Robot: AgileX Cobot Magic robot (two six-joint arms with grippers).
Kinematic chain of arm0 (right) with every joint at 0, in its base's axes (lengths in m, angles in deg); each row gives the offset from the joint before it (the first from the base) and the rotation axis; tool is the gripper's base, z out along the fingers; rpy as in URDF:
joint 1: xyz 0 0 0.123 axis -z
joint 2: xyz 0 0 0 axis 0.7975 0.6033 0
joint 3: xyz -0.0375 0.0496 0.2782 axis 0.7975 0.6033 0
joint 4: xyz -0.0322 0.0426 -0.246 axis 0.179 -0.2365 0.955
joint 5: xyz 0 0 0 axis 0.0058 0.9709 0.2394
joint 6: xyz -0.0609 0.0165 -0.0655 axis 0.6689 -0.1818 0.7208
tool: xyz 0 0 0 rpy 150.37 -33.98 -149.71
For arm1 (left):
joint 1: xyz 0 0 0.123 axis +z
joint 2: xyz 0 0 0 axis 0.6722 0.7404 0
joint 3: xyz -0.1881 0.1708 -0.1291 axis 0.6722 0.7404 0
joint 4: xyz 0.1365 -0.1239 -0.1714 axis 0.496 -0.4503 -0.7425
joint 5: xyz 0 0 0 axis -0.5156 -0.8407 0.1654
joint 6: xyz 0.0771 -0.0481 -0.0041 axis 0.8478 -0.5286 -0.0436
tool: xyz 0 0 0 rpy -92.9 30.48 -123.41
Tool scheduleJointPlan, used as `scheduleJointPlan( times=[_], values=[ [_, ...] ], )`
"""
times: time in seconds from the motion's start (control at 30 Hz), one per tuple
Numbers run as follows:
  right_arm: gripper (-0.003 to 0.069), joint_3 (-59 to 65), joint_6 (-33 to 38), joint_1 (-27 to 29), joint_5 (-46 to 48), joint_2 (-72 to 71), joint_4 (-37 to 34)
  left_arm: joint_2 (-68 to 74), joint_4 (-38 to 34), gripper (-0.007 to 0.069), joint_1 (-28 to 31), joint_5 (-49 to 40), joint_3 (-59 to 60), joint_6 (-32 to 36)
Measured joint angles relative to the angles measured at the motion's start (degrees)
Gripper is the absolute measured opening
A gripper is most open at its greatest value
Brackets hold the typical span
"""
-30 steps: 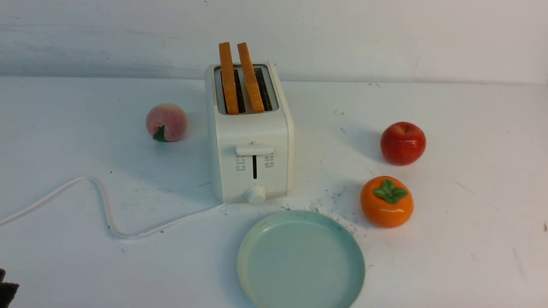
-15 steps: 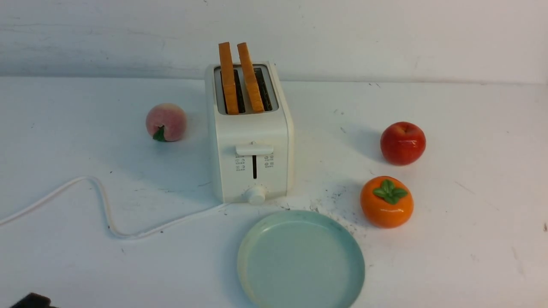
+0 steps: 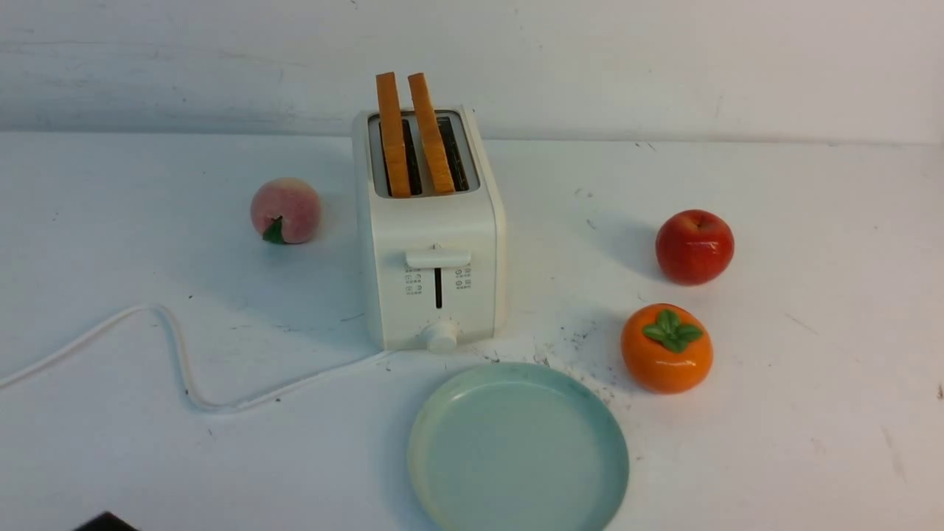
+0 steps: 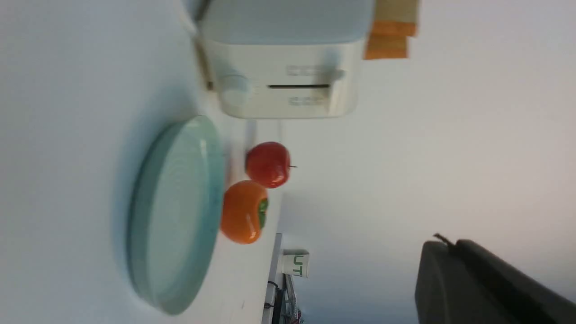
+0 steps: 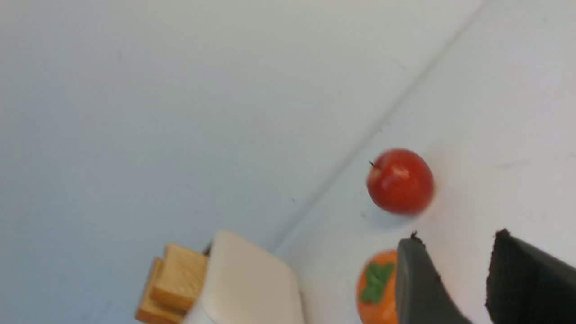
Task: Take toasted bread from bread machine on white table place on plate.
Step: 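Grasp the toast slice in the toaster and pull it up out of the slot with the right gripper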
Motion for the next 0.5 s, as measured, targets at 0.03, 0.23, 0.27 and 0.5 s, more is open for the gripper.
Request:
scheduleJointPlan(
  times=[0.03, 0.23, 0.27, 0.5],
  values=[
    [0.0240, 0.00, 0.00, 0.00, -3.54, 0.31, 0.00, 0.69, 0.00, -0.0014, 0.00, -0.29, -2.32, 2.12],
    [0.0173, -8.33, 4.69, 0.00, -10.79, 7.93, 2.11, 15.01, 0.73, -0.0014, 0.00, -5.50, -11.93, 12.61],
    [0.0145, -10.44, 6.06, 0.00, -9.52, 9.73, 3.66, 17.89, 0.85, -0.0014, 0.00, -7.39, -13.24, 14.21],
    [-0.0014, -29.73, 11.18, 0.00, 19.51, 28.06, 11.99, 43.27, 1.88, -0.0014, 0.00, -21.51, -23.80, 29.32]
  ],
)
